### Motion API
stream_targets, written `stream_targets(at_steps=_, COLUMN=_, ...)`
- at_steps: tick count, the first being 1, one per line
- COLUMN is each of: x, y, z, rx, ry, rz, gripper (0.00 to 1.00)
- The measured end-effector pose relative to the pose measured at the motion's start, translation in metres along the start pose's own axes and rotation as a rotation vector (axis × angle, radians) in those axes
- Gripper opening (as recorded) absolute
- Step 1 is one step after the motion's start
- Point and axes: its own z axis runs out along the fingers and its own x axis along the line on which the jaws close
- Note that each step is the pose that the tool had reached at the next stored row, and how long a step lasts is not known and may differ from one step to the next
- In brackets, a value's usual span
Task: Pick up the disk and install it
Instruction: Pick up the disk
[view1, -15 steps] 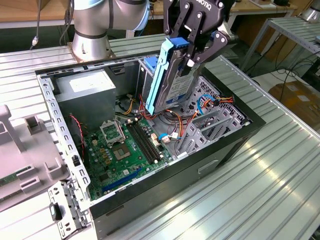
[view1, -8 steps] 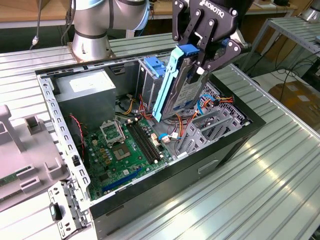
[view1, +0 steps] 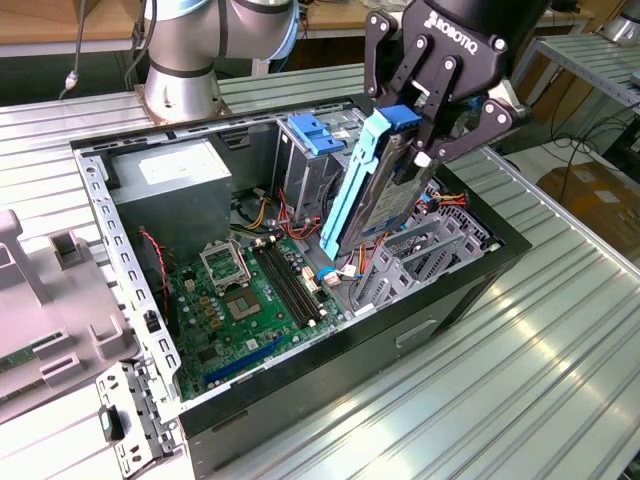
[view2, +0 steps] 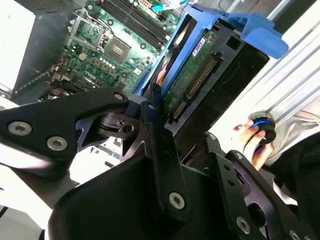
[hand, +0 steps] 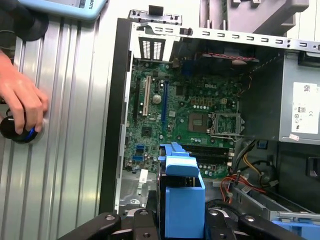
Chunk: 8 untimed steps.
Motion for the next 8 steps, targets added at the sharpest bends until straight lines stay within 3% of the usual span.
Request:
stream_targets(at_steps=2, x=0.0059, y=-0.0003, z=-0.0001, rx=-0.0001, ry=-0.0001, rz=0.000, gripper=0.36)
stream_targets(at_steps=4, x=0.0180, y=-0.0006, z=-0.0004, rx=-0.0001, ry=-0.0006, rz=0.000, gripper=0.36)
stream_targets(at_steps=8, x=0.0261, y=-0.0005, z=-0.0003, rx=-0.0001, ry=-0.0011, rz=0.004, gripper=0.36)
